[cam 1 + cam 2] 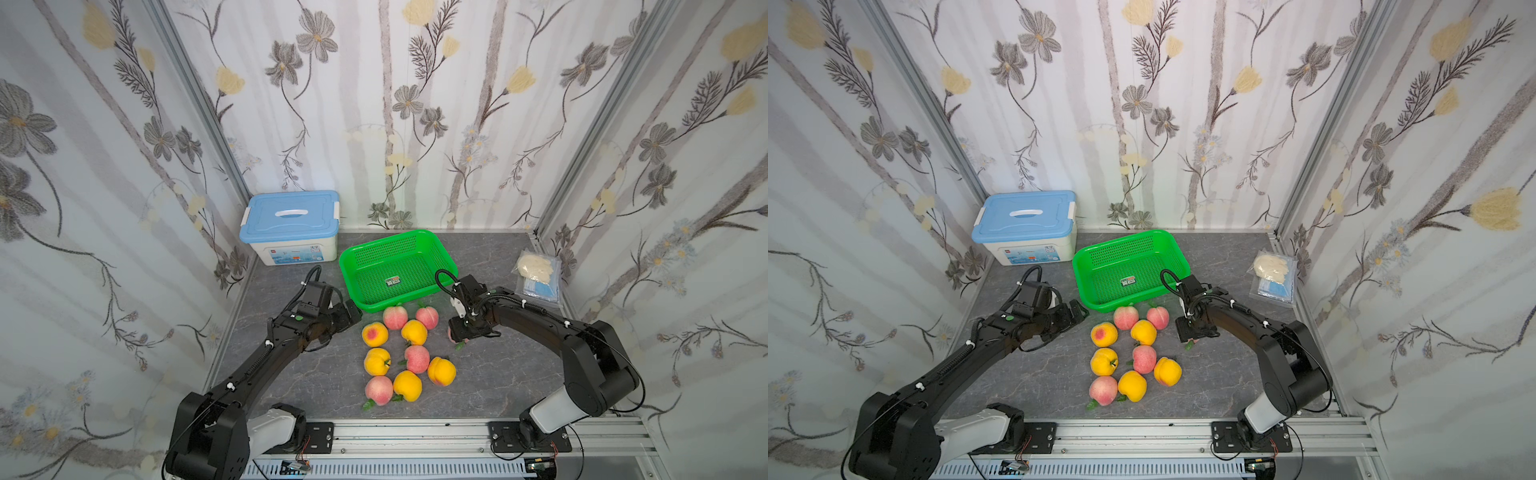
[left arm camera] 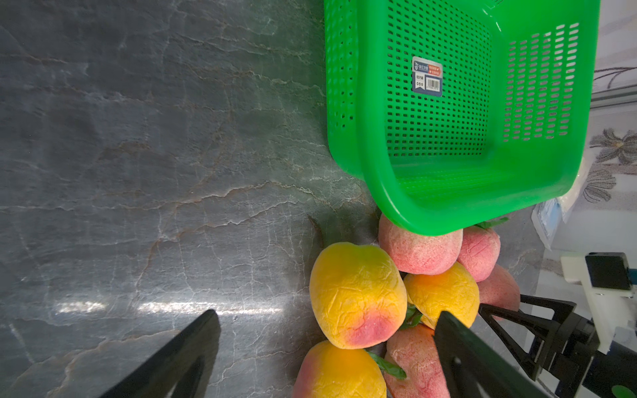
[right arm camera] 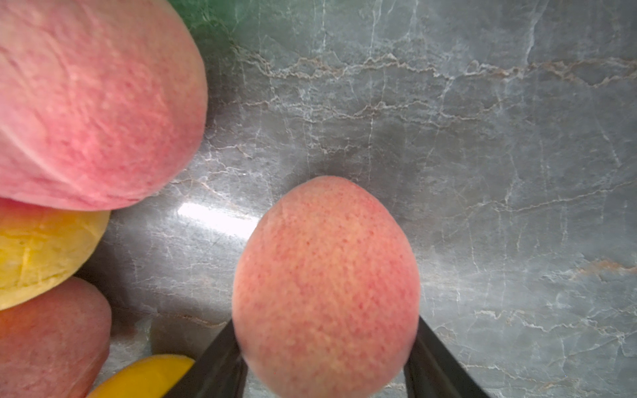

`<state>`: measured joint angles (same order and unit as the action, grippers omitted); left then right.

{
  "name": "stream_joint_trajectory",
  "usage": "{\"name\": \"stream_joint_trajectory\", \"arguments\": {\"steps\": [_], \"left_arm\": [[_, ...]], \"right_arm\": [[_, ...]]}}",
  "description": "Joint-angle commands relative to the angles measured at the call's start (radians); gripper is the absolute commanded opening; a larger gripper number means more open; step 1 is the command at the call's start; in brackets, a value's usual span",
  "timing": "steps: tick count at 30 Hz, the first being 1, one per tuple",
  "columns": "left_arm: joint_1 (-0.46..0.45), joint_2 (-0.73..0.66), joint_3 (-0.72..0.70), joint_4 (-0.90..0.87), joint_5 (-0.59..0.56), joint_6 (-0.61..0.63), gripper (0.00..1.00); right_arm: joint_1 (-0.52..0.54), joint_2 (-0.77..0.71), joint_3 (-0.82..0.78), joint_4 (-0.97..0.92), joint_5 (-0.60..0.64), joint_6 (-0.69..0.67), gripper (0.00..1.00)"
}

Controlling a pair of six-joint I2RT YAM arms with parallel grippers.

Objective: Put the peaches into the basket
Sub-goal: Pick up the peach from the center of the board.

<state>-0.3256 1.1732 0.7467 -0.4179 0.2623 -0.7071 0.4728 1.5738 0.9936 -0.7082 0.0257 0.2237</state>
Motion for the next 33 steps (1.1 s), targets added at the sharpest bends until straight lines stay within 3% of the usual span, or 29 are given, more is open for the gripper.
{"name": "stream_joint_trajectory", "arguments": {"steps": [1,10,23,33], "left_arm": [[0.000,-0.004,0.010,-0.008,-0.008,-0.001,1.00],[0.000,0.007,0.013,-0.006,-0.006,0.001,1.00],[0.000,0.032,0.019,-0.003,-0.011,0.011,1.00],[0.000,0.069,0.063,-0.023,-0.078,0.023,1.00]], "right_arm": [[0.001,-0.007,-0.002,-0.006,-0.014,0.000,0.61],[0.001,-0.033,0.001,-0.008,-0.020,-0.001,0.51],[0.000,-0.049,0.006,-0.014,-0.022,-0.003,0.51],[-0.001,-0.117,0.035,-0.056,-0.044,-0.012,0.51]]}}
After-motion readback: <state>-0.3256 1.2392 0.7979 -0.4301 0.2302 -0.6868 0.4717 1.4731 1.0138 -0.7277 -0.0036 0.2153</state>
